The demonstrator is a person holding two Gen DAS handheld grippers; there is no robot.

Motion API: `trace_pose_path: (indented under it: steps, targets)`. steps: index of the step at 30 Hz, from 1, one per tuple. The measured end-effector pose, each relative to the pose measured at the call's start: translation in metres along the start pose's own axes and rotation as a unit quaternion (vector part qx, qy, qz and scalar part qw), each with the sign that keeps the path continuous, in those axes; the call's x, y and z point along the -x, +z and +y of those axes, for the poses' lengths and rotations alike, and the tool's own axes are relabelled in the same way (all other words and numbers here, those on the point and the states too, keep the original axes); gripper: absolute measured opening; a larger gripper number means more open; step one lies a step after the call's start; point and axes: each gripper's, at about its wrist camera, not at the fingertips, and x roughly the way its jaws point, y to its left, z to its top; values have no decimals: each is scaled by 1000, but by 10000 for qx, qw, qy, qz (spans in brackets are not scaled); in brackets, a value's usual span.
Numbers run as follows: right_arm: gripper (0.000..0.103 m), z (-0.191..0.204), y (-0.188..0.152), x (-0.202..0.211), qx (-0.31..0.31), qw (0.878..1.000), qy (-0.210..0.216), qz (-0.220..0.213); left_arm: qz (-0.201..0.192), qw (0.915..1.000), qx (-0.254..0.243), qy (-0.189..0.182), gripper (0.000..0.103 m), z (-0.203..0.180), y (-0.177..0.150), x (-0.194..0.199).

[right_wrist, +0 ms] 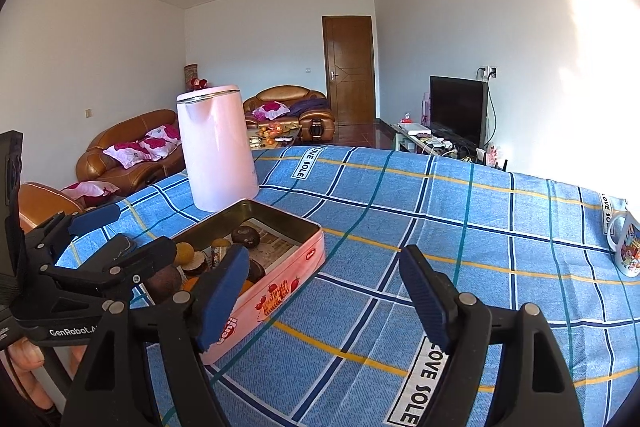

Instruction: Organize fruits

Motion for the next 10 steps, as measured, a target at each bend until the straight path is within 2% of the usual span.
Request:
trace_pose_path:
  steps: [10]
  targets:
    - [79,-8,-4,4,-51,10000,-35,15,95,9999,-96,35,103,-7,-4,-4]
